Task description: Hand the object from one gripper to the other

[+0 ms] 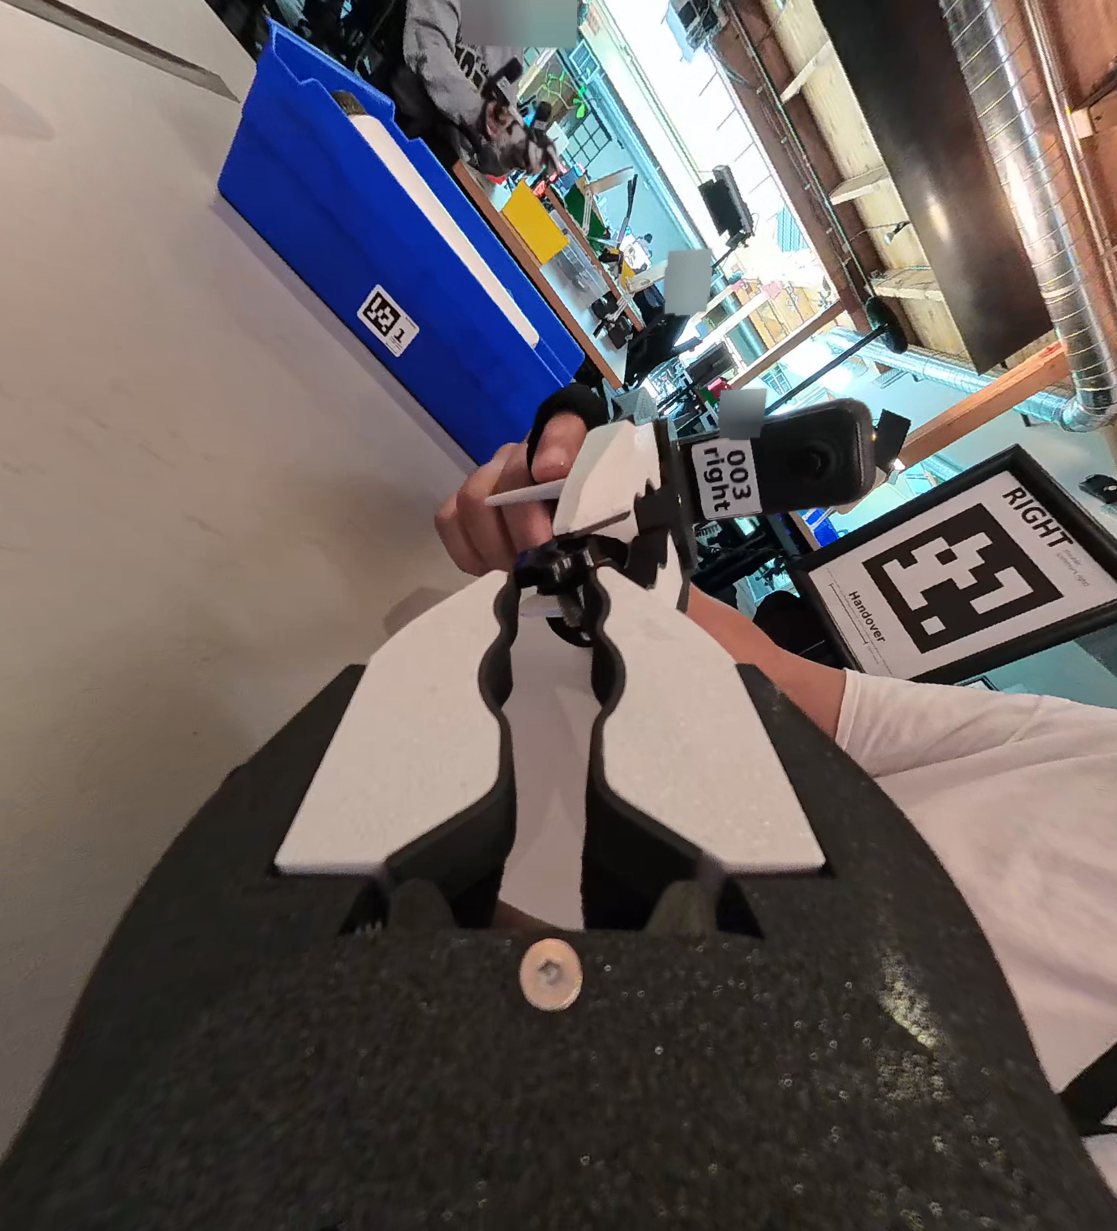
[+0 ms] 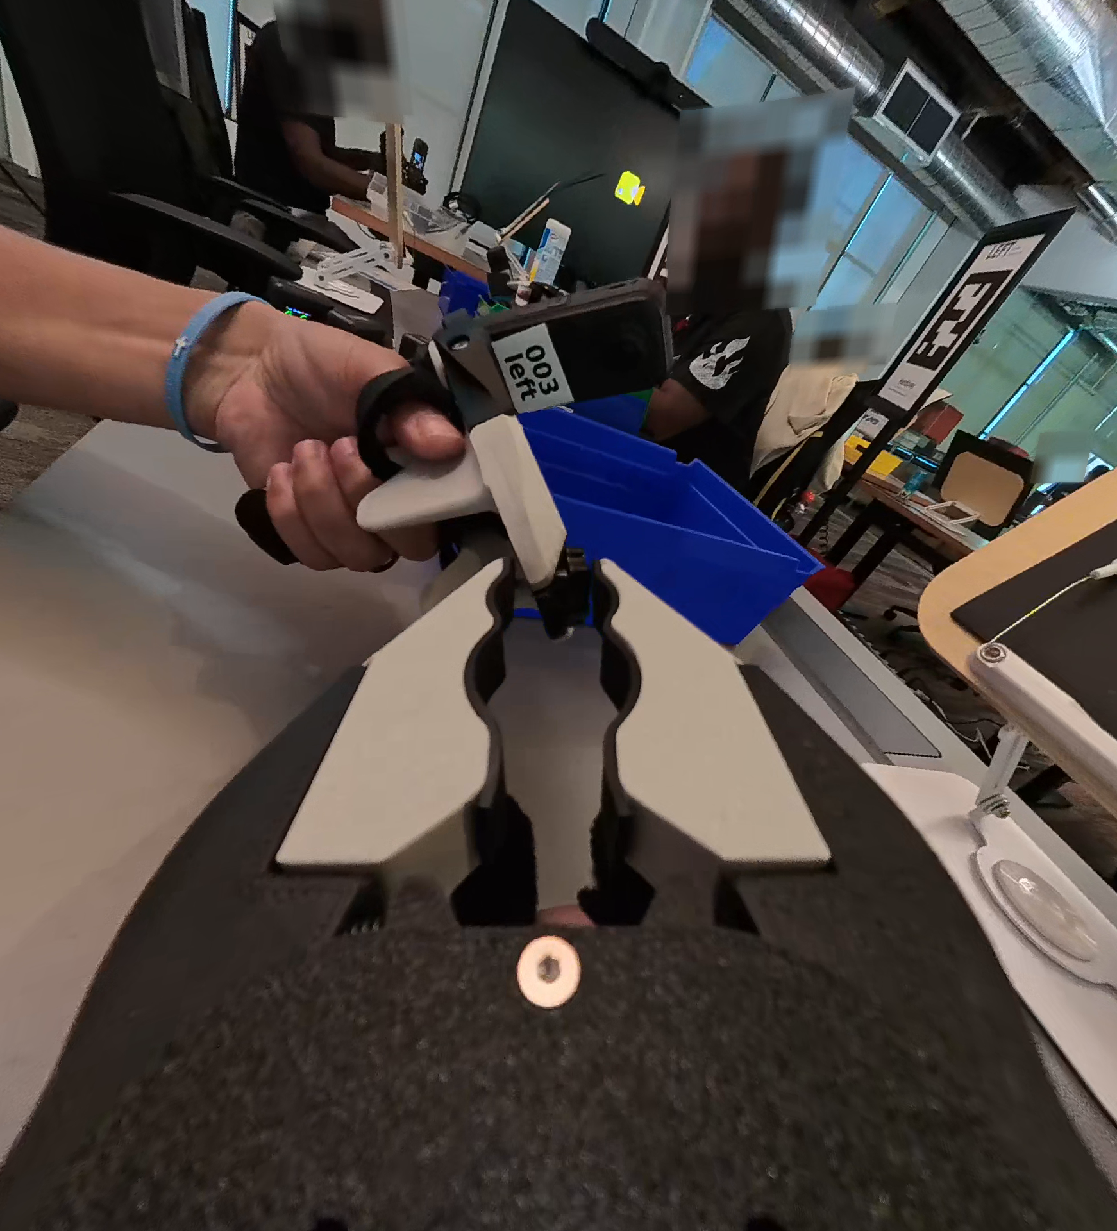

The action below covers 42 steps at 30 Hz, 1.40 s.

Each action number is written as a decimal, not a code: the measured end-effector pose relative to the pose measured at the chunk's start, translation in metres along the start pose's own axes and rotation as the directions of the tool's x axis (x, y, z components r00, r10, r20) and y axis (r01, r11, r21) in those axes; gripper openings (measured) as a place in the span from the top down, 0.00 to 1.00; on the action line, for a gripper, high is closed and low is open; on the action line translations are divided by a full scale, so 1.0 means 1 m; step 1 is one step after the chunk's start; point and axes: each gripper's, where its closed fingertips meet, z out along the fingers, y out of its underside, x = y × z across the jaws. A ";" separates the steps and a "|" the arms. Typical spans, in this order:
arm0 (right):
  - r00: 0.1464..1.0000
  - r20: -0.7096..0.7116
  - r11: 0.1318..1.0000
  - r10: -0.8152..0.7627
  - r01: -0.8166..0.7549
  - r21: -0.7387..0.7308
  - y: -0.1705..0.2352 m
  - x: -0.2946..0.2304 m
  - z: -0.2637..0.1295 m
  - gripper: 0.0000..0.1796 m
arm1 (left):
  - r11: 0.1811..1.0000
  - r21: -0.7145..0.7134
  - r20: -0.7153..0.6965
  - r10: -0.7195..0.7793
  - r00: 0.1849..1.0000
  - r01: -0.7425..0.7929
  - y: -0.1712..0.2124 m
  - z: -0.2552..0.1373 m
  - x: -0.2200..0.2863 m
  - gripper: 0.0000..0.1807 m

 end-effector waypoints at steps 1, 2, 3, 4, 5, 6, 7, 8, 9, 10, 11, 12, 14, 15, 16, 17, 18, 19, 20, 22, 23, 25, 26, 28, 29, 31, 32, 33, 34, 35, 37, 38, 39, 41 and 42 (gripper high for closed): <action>1.000 0.003 1.000 0.000 0.000 -0.006 0.001 0.000 0.000 0.88 | 1.000 0.000 0.003 0.000 1.000 0.000 0.000 0.000 -0.001 0.90; 1.000 0.005 1.000 -0.005 0.005 -0.010 0.001 0.000 0.000 0.88 | 1.000 -0.002 0.005 0.001 1.000 -0.001 0.001 0.000 -0.001 0.90; 1.000 0.009 1.000 -0.012 0.012 -0.016 0.002 -0.001 0.000 0.88 | 1.000 -0.005 0.009 0.007 1.000 -0.007 0.001 0.000 -0.001 0.90; 1.000 0.015 1.000 -0.015 0.016 -0.023 0.002 0.000 -0.001 0.89 | 1.000 -0.007 0.015 0.020 1.000 -0.019 0.002 0.000 -0.002 0.90; 1.000 0.025 0.999 -0.017 0.017 -0.028 0.002 0.000 -0.001 0.89 | 1.000 -0.006 0.020 0.027 0.999 -0.027 0.002 0.000 -0.003 0.90; 0.999 0.030 0.999 -0.014 0.015 -0.035 0.003 0.001 0.000 0.89 | 1.000 -0.001 0.029 0.031 0.999 -0.031 0.001 0.001 -0.003 0.90; 1.000 0.028 0.999 -0.011 0.012 -0.041 0.004 0.003 0.000 0.90 | 0.999 0.010 0.042 0.036 0.998 -0.037 -0.002 0.000 -0.005 0.89; 1.000 0.028 0.999 -0.008 0.009 -0.046 0.005 0.004 0.000 0.90 | 0.999 0.018 0.056 0.044 0.997 -0.045 -0.003 0.000 -0.007 0.89; 0.999 0.033 0.999 0.000 0.002 -0.054 0.006 0.005 0.001 0.90 | 0.998 0.021 0.070 0.054 0.996 -0.056 -0.004 0.000 -0.008 0.89; 0.999 0.046 0.998 0.021 -0.018 -0.059 0.007 0.004 0.001 0.91 | 0.997 0.021 0.082 0.069 0.994 -0.071 -0.004 0.000 -0.010 0.89; 0.997 0.060 0.997 0.046 -0.043 -0.059 0.008 0.004 0.001 0.91 | 0.996 0.020 0.098 0.087 0.991 -0.089 -0.005 -0.001 -0.011 0.87; 0.995 0.068 0.996 0.067 -0.063 -0.068 0.010 0.004 0.002 0.91 | 0.994 0.020 0.118 0.101 0.988 -0.104 -0.005 -0.001 -0.014 0.86; 0.994 0.078 0.994 0.083 -0.077 -0.071 0.012 0.004 0.001 0.91 | 0.994 0.019 0.132 0.108 0.985 -0.112 -0.005 -0.001 -0.016 0.86; 0.994 0.076 0.994 0.084 -0.078 -0.074 0.013 0.005 0.001 0.91 | 0.995 0.023 0.126 0.097 0.987 -0.101 -0.005 -0.001 -0.016 0.87; 0.994 0.075 0.995 0.083 -0.078 -0.070 0.012 0.005 0.001 0.92 | 0.996 0.031 0.111 0.081 0.990 -0.085 -0.006 0.000 -0.014 0.88; 0.994 0.073 0.995 0.081 -0.076 -0.061 0.010 0.006 0.001 0.92 | 0.997 0.044 0.086 0.061 0.994 -0.065 -0.007 0.000 -0.012 0.88; 0.995 0.068 0.996 0.076 -0.073 -0.045 0.007 0.007 0.001 0.92 | 0.998 0.057 0.052 0.037 0.998 -0.040 -0.008 -0.001 -0.009 0.88; 0.995 0.064 0.997 0.071 -0.070 -0.028 0.004 0.007 0.000 0.92 | 0.998 0.068 0.012 0.013 1.000 -0.014 -0.009 -0.001 -0.006 0.88; 0.997 0.060 0.998 0.057 -0.056 -0.019 0.003 0.006 0.000 0.92 | 0.997 0.071 -0.020 -0.008 1.000 0.009 -0.008 -0.001 -0.004 0.88; 0.999 0.036 1.000 0.022 -0.021 -0.023 0.004 0.007 0.000 0.92 | 0.996 0.082 -0.036 -0.029 0.999 0.032 -0.009 -0.001 -0.003 0.88; 0.999 0.028 1.000 0.020 -0.019 -0.021 0.005 0.008 0.000 0.92 | 0.995 0.089 -0.036 -0.030 0.999 0.033 -0.009 -0.001 -0.004 0.88; 0.999 0.029 0.999 0.034 -0.033 -0.007 0.003 0.008 0.000 0.92 | 0.994 0.100 -0.057 -0.037 0.998 0.042 -0.010 0.000 -0.002 0.87; 0.999 0.030 0.999 0.034 -0.033 -0.005 0.003 0.008 0.000 0.92 | 0.993 0.107 -0.076 -0.041 0.996 0.049 -0.011 -0.001 0.001 0.85; 1.000 0.013 0.999 0.007 -0.007 -0.039 0.010 0.010 0.000 0.92 | 0.989 0.131 -0.116 -0.057 0.992 0.072 -0.015 -0.001 0.007 0.73; 1.000 0.004 0.999 0.002 -0.002 -0.036 0.011 0.010 -0.001 0.92 | 0.988 0.136 -0.118 -0.060 0.991 0.076 -0.016 -0.001 0.007 0.71; 1.000 0.014 0.999 0.025 -0.024 -0.038 0.011 0.010 0.001 0.92 | 0.990 0.128 -0.099 -0.048 0.994 0.061 -0.015 -0.001 0.005 0.73; 0.999 0.017 0.998 0.031 -0.031 -0.051 0.012 0.011 0.002 0.92 | 0.990 0.131 -0.094 -0.046 0.995 0.058 -0.015 -0.001 0.005 0.73; 0.999 0.016 0.998 0.047 -0.047 -0.053 0.011 0.012 0.002 0.92 | 0.989 0.139 -0.092 -0.045 0.995 0.057 -0.016 -0.002 0.004 0.73; 0.997 0.015 0.995 0.081 -0.081 -0.052 0.010 0.014 0.002 0.93 | 0.988 0.146 -0.088 -0.041 0.995 0.053 -0.018 -0.003 0.003 0.75; 0.993 0.002 0.992 0.116 -0.115 -0.059 0.012 0.018 0.002 0.93 | 0.988 0.153 -0.066 -0.026 0.997 0.036 -0.019 -0.004 0.001 0.76; 0.981 -0.051 0.980 0.185 -0.188 -0.067 0.016 0.031 0.000 0.93 | 0.985 0.161 0.044 0.063 0.997 -0.069 -0.022 -0.006 -0.009 0.78; 0.970 -0.077 0.970 0.230 -0.234 -0.060 0.017 0.037 -0.001 0.93 | 0.977 0.152 0.135 0.133 0.982 -0.153 -0.023 -0.007 -0.017 0.78; 0.954 -0.119 0.957 0.275 -0.283 -0.059 0.019 0.045 -0.003 0.93 | 0.958 0.131 0.246 0.219 0.944 -0.256 -0.025 -0.010 -0.026 0.78; 0.908 -0.190 0.921 0.372 -0.386 -0.043 0.020 0.058 -0.006 0.93 | 0.867 0.040 0.493 0.415 0.765 -0.497 -0.034 -0.020 -0.043 0.80; 0.884 -0.220 0.903 0.412 -0.429 -0.035 0.021 0.062 -0.006 0.93 | 0.798 -0.024 0.583 0.500 0.640 -0.602 -0.039 -0.025 -0.046 0.81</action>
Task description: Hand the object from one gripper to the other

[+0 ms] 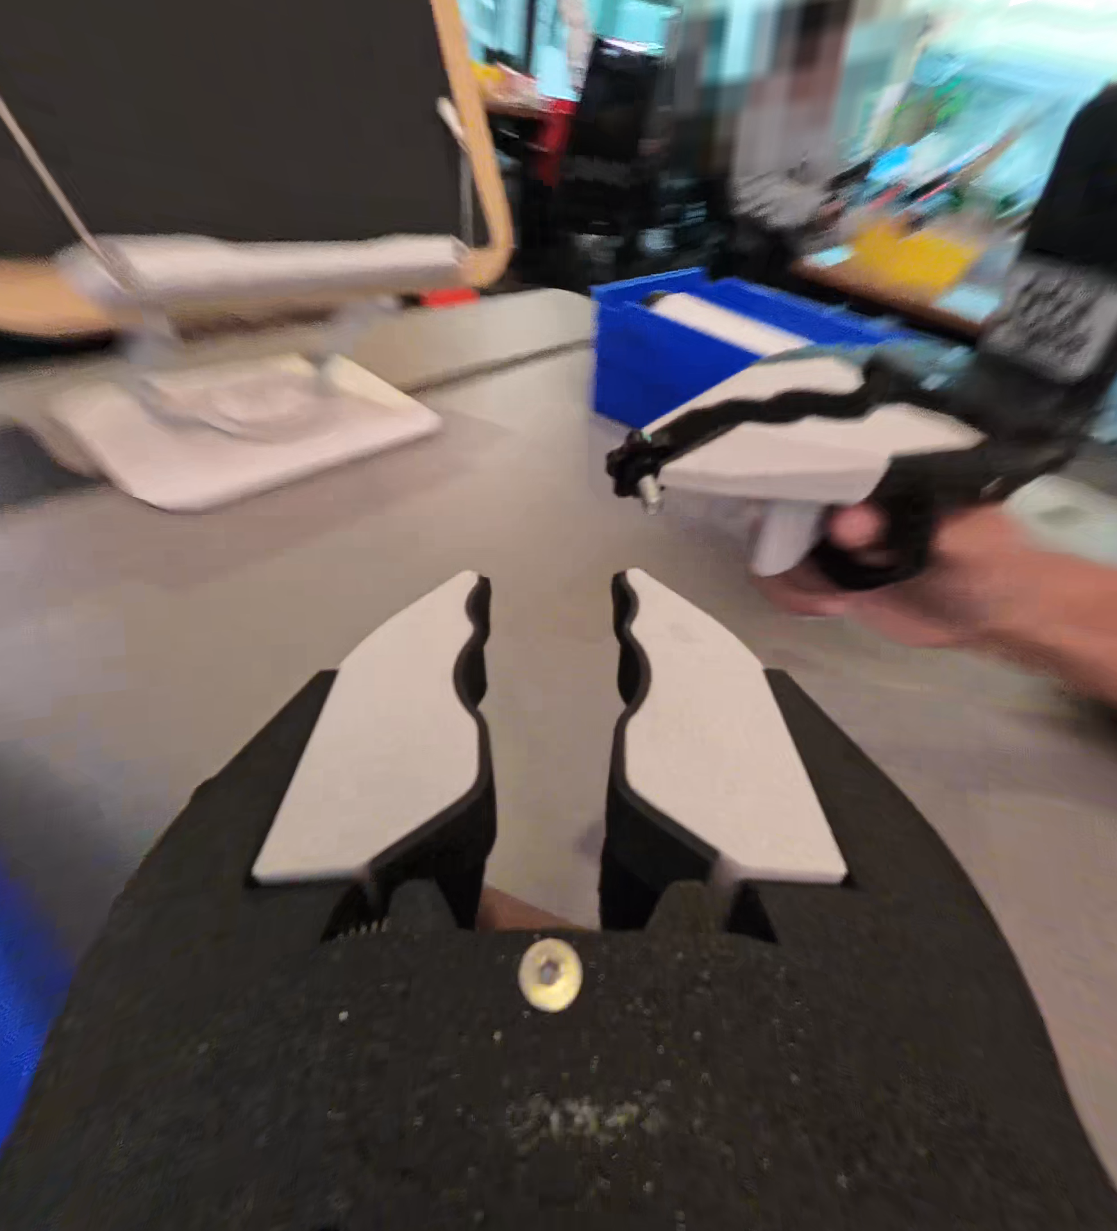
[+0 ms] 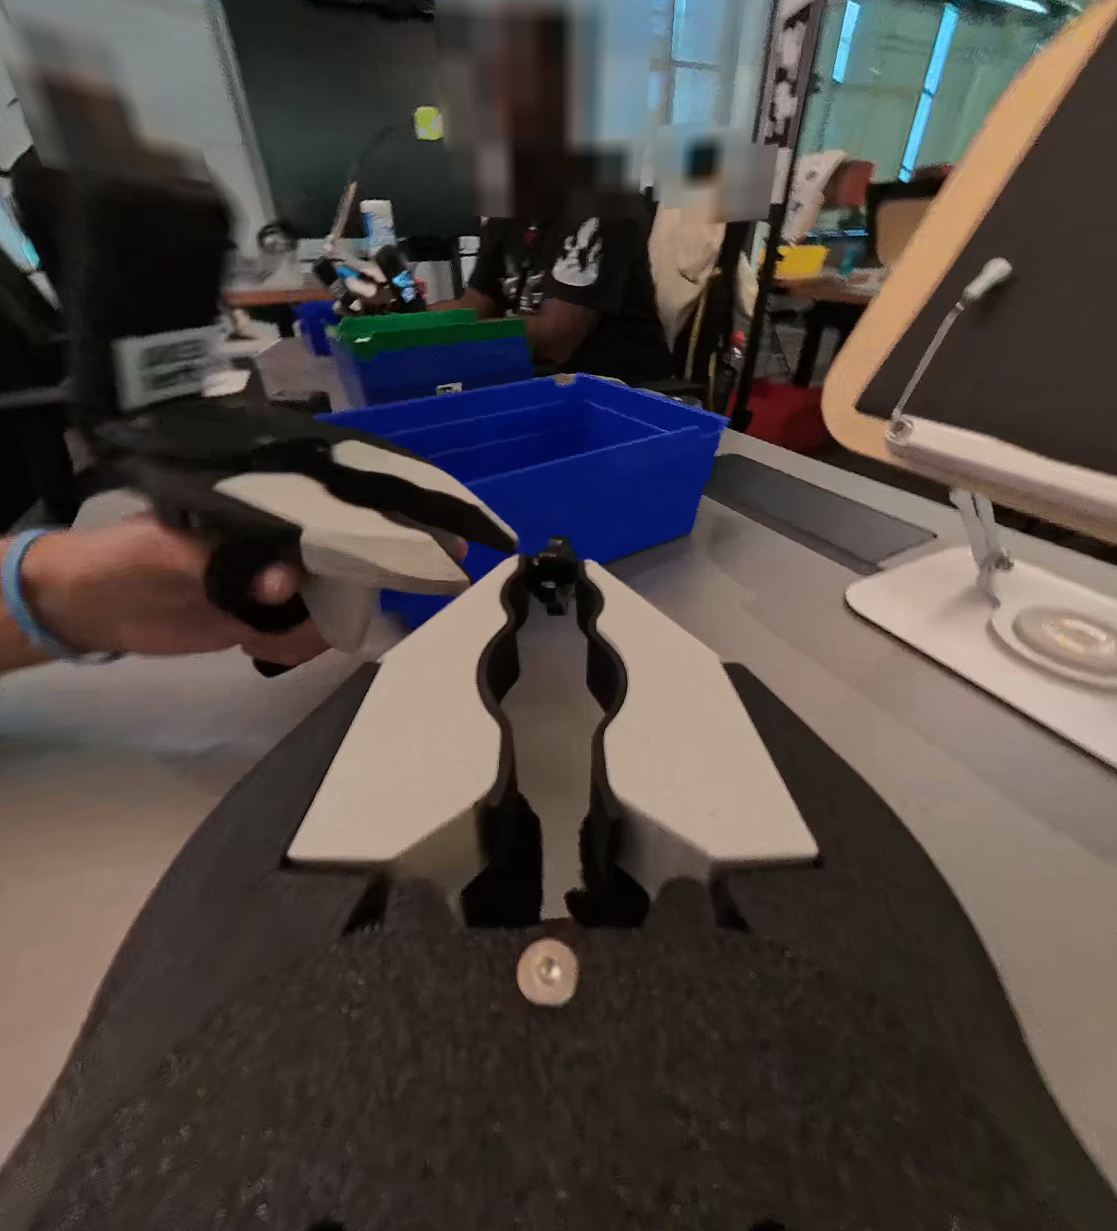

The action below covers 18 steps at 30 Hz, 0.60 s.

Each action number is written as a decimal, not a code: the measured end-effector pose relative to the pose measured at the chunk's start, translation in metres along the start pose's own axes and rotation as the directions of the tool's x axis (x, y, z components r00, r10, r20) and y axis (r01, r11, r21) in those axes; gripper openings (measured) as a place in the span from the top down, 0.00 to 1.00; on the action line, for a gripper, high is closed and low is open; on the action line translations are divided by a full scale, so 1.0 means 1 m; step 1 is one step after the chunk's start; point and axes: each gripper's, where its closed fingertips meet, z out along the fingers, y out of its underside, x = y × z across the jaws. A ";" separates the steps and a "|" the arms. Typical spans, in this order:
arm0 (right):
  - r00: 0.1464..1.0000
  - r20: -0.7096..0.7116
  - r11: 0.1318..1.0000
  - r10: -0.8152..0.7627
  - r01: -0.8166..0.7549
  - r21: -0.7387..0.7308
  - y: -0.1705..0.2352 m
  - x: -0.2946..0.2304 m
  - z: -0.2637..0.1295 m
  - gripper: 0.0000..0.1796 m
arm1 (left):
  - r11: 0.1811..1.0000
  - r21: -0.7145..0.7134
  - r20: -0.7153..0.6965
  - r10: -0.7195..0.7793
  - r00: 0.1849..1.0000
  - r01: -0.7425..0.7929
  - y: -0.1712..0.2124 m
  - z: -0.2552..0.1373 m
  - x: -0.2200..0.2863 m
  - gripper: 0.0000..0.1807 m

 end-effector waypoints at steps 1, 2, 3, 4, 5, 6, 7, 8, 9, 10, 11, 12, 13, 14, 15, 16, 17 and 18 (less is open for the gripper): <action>0.999 -0.024 1.000 0.026 -0.026 -0.005 0.000 0.002 0.001 0.93 | 0.992 0.010 0.075 0.123 0.990 -0.124 -0.003 -0.002 -0.002 0.83; 0.999 -0.033 0.999 0.038 -0.039 -0.016 0.002 0.000 0.002 0.93 | 0.973 0.016 0.127 0.224 0.966 -0.228 -0.006 -0.003 -0.001 0.86; 0.998 -0.040 0.999 0.042 -0.043 -0.029 0.003 -0.003 0.005 0.93 | 0.950 0.023 0.163 0.303 0.939 -0.310 -0.009 -0.004 0.003 0.89; 0.997 -0.056 0.998 0.044 -0.047 -0.044 0.005 -0.004 0.007 0.93 | 0.929 0.028 0.184 0.358 0.915 -0.369 -0.011 -0.005 0.007 0.91; 0.997 -0.067 0.997 0.048 -0.052 -0.059 0.007 -0.007 0.009 0.93 | 0.914 0.034 0.188 0.391 0.901 -0.403 -0.013 -0.004 0.012 0.92; 0.996 -0.075 0.996 0.054 -0.059 -0.062 0.007 -0.009 0.011 0.93 | 0.907 0.035 0.173 0.408 0.896 -0.420 -0.012 -0.003 0.017 0.93; 0.994 -0.083 0.995 0.066 -0.072 -0.066 0.007 -0.011 0.012 0.93 | 0.904 0.027 0.159 0.417 0.895 -0.427 -0.010 -0.002 0.020 0.93; 0.993 -0.085 0.994 0.080 -0.086 -0.069 0.008 -0.012 0.013 0.93 | 0.902 0.018 0.158 0.423 0.892 -0.431 -0.009 -0.001 0.021 0.93; 0.993 -0.078 0.993 0.093 -0.099 -0.071 0.008 -0.015 0.014 0.93 | 0.902 0.011 0.153 0.426 0.892 -0.433 -0.007 -0.001 0.020 0.93; 0.992 -0.072 0.992 0.105 -0.109 -0.067 0.007 -0.017 0.014 0.93 | 0.902 0.006 0.148 0.426 0.892 -0.432 -0.006 -0.001 0.020 0.93; 0.992 -0.065 0.991 0.109 -0.114 -0.066 0.007 -0.018 0.014 0.93 | 0.902 0.003 0.154 0.426 0.892 -0.431 -0.005 -0.001 0.018 0.93; 0.992 -0.055 0.991 0.113 -0.117 -0.069 0.008 -0.020 0.015 0.93 | 0.902 -0.001 0.161 0.427 0.890 -0.432 -0.005 -0.001 0.016 0.94; 0.992 -0.053 0.990 0.115 -0.119 -0.070 0.008 -0.020 0.015 0.93 | 0.900 -0.004 0.155 0.431 0.889 -0.435 -0.004 -0.001 0.016 0.95; 0.992 -0.049 0.990 0.119 -0.123 -0.067 0.008 -0.020 0.016 0.93 | 0.898 -0.004 0.145 0.436 0.888 -0.440 -0.004 -0.001 0.017 0.97; 0.991 -0.046 0.990 0.124 -0.127 -0.066 0.007 -0.020 0.016 0.93 | 0.895 -0.005 0.149 0.441 0.885 -0.446 -0.004 -0.001 0.017 0.97; 0.991 -0.042 0.989 0.127 -0.129 -0.066 0.008 -0.020 0.016 0.93 | 0.891 -0.011 0.150 0.449 0.881 -0.453 -0.004 -0.001 0.017 0.98; 0.991 -0.035 0.989 0.129 -0.131 -0.063 0.008 -0.019 0.016 0.93 | 0.888 -0.019 0.149 0.456 0.877 -0.459 -0.003 -0.001 0.017 0.98; 0.991 -0.022 0.989 0.133 -0.134 -0.056 0.008 -0.019 0.016 0.93 | 0.887 -0.022 0.147 0.459 0.876 -0.461 -0.003 -0.001 0.016 0.98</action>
